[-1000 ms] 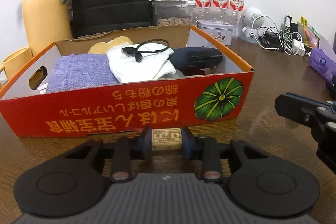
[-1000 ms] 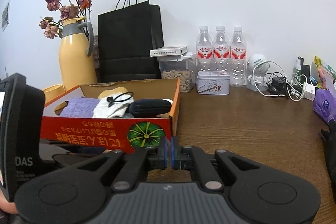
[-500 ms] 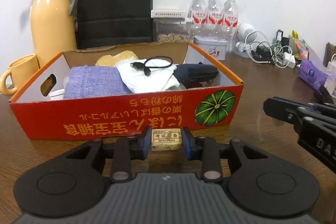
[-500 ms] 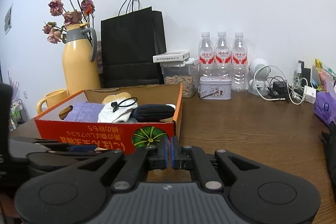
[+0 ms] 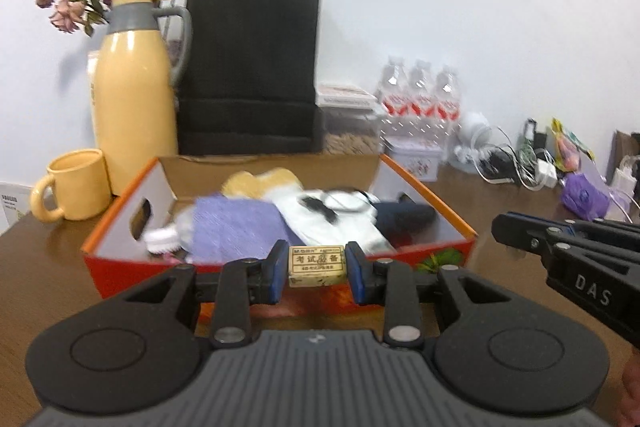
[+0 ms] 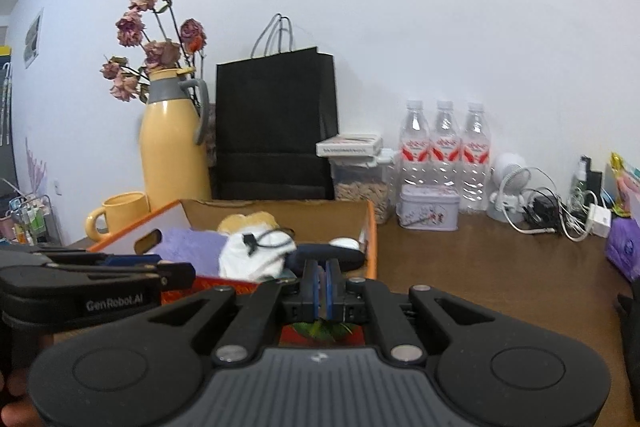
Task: Organize objects
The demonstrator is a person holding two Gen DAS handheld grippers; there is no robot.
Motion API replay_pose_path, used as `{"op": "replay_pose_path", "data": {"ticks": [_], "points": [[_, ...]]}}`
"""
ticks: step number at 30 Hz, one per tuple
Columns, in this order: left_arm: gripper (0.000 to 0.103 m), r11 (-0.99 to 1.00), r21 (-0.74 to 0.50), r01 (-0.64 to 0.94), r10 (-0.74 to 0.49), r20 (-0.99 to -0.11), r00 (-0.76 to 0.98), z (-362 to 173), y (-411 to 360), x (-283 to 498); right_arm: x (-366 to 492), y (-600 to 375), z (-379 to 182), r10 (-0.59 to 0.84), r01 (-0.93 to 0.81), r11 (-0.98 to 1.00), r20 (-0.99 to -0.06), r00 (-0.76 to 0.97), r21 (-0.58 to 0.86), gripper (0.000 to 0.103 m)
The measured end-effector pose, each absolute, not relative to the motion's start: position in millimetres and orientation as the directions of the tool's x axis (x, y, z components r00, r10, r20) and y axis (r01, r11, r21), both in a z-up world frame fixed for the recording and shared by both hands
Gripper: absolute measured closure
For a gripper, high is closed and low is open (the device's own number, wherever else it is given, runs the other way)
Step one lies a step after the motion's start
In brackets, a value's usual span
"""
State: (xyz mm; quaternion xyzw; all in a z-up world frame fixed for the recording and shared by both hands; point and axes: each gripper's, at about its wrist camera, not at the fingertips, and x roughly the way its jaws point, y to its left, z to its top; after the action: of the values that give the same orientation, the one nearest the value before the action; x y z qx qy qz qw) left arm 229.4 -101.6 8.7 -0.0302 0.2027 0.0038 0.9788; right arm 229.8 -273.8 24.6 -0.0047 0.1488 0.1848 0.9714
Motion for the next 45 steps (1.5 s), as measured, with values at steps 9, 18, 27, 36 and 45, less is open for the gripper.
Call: {"op": "replay_pose_path", "data": {"ticks": [9,18,27,36,45], "points": [[0.072,0.992,-0.081,-0.098,0.063,-0.352,0.934,30,-52,255,263,-218,55,0.416,-0.428,0.904,-0.244,0.876,0.006,0.100],[0.072,0.986,-0.083,-0.145,0.106,-0.362,0.926,32,-12,297,312,-177,53,0.403,-0.408,0.912,-0.235,0.885,0.025,0.100],[0.072,0.990,-0.050,-0.129,0.100,-0.392,0.914,17,-7,334,345,-181,30,0.369,-0.375,0.926,-0.307,0.877,0.040,0.100],[0.036,0.989,-0.053,-0.141,0.112,-0.373,0.921,19,-3,334,352,-192,27,0.330,-0.335,0.941,-0.364,0.871,0.051,0.074],[0.000,0.986,-0.054,-0.161,0.131,-0.359,0.924,24,1,331,356,-205,31,0.324,-0.313,0.945,-0.375,0.868,0.093,0.000]]}}
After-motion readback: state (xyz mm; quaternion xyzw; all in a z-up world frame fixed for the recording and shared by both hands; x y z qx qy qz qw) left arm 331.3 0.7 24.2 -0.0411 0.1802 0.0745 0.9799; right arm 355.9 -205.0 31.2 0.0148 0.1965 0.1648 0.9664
